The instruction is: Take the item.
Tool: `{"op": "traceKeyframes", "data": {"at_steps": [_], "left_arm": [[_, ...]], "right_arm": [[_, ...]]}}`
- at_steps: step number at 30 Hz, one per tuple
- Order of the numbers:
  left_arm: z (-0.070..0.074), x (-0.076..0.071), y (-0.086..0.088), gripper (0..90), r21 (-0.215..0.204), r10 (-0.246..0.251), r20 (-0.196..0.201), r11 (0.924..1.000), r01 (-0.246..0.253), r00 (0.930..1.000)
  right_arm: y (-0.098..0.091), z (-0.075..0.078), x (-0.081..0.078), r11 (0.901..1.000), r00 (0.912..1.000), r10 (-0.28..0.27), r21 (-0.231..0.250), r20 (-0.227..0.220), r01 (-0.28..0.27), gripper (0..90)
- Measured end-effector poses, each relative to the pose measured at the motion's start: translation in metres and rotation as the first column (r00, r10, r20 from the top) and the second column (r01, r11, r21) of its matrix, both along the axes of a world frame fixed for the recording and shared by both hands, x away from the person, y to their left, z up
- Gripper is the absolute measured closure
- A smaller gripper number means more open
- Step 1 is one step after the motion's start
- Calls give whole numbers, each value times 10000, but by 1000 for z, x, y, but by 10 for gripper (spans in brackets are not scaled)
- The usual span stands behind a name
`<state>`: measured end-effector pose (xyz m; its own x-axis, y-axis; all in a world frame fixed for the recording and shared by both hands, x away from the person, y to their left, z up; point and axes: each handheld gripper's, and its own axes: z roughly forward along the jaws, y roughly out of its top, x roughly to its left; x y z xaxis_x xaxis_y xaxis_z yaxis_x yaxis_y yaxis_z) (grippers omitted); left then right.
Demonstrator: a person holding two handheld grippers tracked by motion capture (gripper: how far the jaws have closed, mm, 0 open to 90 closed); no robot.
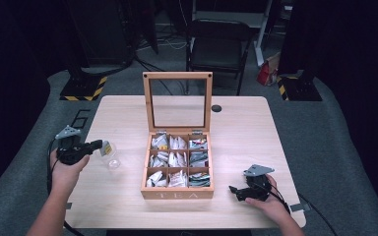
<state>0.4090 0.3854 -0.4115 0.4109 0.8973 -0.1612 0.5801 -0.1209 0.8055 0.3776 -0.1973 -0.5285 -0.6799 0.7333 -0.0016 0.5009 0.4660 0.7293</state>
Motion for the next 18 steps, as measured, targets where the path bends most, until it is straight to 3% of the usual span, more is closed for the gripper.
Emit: {"op": "traceKeyframes", "data": {"at_steps": [12,18], "left_arm": [[-15,3,-4,898,60,35,-273,10000,-33,9996],[-15,4,-4,881,70,-37,-397,10000,40,9992]], "right_arm": [[0,0,0,10000,10000,-44,46,-7,44,104],[0,0,0,10000,10000,-9,4,15,9,104]]}}
